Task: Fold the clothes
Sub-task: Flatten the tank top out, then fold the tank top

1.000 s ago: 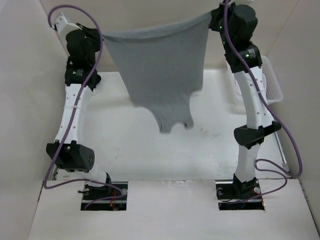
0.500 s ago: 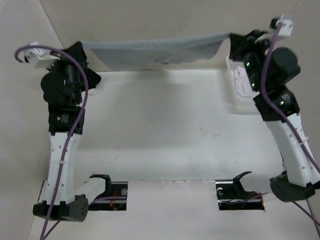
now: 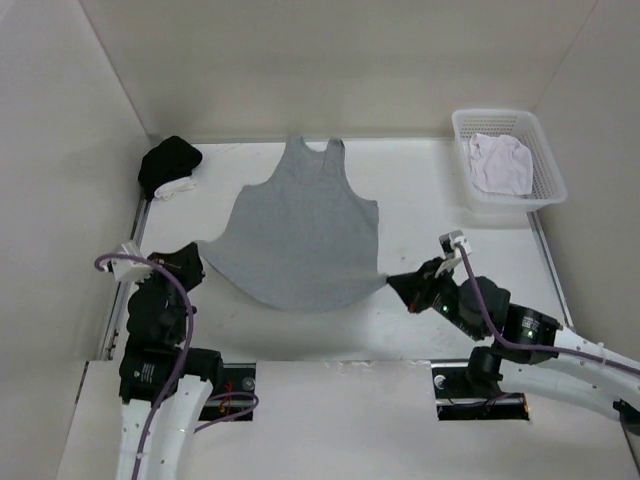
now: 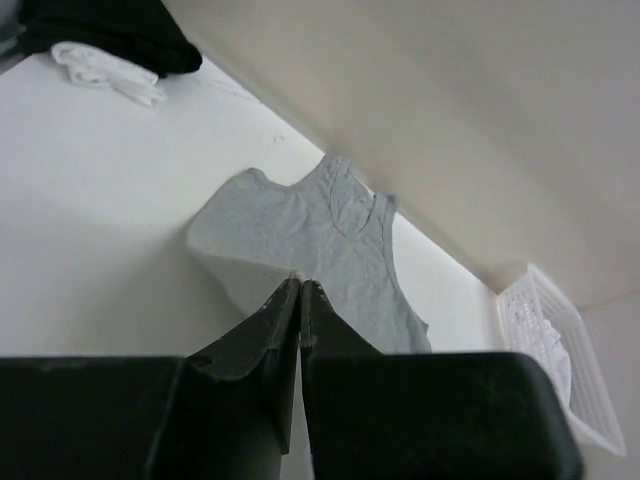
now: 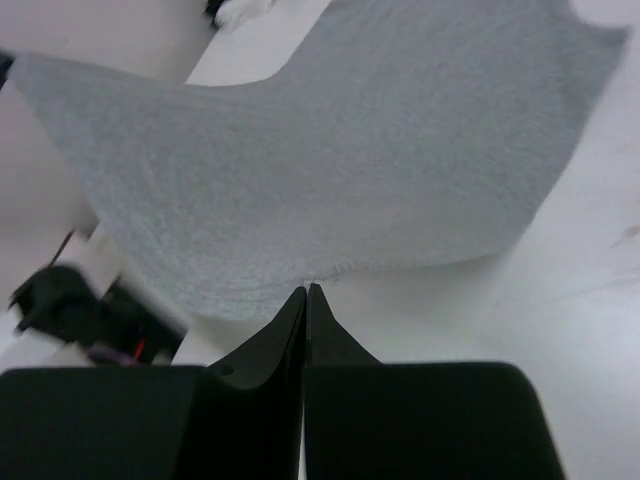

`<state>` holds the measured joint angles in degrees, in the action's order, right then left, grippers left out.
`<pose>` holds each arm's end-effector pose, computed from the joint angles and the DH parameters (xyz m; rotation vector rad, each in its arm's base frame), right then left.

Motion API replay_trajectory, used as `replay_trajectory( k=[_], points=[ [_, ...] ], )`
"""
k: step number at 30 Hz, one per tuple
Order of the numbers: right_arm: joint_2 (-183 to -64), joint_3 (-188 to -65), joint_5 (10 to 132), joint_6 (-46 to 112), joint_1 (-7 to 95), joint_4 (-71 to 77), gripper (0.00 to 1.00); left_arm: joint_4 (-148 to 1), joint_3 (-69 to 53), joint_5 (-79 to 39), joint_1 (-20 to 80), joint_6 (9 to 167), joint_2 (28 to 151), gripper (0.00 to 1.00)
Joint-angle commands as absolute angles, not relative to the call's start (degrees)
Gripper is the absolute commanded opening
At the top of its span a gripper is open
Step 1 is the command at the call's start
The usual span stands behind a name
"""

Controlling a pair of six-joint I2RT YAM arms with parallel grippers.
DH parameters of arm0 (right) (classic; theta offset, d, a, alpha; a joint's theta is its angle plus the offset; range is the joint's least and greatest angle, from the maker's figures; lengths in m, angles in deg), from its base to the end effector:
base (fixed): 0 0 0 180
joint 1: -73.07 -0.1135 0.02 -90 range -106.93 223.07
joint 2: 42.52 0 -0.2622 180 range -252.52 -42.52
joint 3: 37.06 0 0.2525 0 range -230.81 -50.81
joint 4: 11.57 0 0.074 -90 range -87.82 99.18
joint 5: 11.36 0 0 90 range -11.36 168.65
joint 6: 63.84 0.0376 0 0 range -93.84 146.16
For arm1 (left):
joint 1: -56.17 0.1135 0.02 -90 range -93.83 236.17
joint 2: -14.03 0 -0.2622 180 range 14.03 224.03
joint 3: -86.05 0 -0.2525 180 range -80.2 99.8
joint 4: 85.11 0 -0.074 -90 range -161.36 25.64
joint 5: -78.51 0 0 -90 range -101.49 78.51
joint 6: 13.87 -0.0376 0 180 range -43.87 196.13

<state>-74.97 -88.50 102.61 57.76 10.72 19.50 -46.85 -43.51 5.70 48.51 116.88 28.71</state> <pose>0.0801 0.1200 0.3137 -0.1803 1.8275 0.8078 0.0818 0.0002 0.3227 -0.6823 1.4781 -0.4103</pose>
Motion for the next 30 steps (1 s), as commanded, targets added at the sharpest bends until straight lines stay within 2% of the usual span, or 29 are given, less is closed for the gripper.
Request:
replay_trajectory(
  k=[1,5,8,11,14,19,23,30],
  points=[
    [-73.5,-86.3,107.1,71.3,1.3,27.7,0.00,-32.9,-45.7,5.8,46.8,120.4,23.9,0.01],
    [-75.6,-85.3,107.2,78.2,-6.9,31.3,0.00,-30.6,-46.6,7.5,42.4,127.2,23.1,0.02],
    [-78.5,-85.3,107.9,76.3,-5.3,27.7,0.00,-35.3,-47.7,8.8,42.2,127.5,26.3,0.02],
    [-81.7,-86.3,104.4,70.0,4.8,21.4,0.00,-45.0,-47.8,8.9,42.9,127.3,33.3,0.02],
    [-86.8,-87.6,96.2,63.7,20.2,12.1,0.00,-57.5,-46.5,9.9,44.2,127.1,44.1,0.02],
    [-101.5,-94.4,81.5,60.3,40.7,0.1,0.00,-75.8,-40.9,12.9,48.6,127.5,66.5,0.01],
    [-117.3,-105.0,77.3,58.5,48.1,-4.8,0.00,-82.3,-31.7,11.0,50.7,127.5,86.0,0.01],
    [-142.7,-130.5,74.3,57.2,55.4,-3.0,0.00,-86.0,-12.4,8.9,51.9,126.0,109.5,0.01]
  ],
)
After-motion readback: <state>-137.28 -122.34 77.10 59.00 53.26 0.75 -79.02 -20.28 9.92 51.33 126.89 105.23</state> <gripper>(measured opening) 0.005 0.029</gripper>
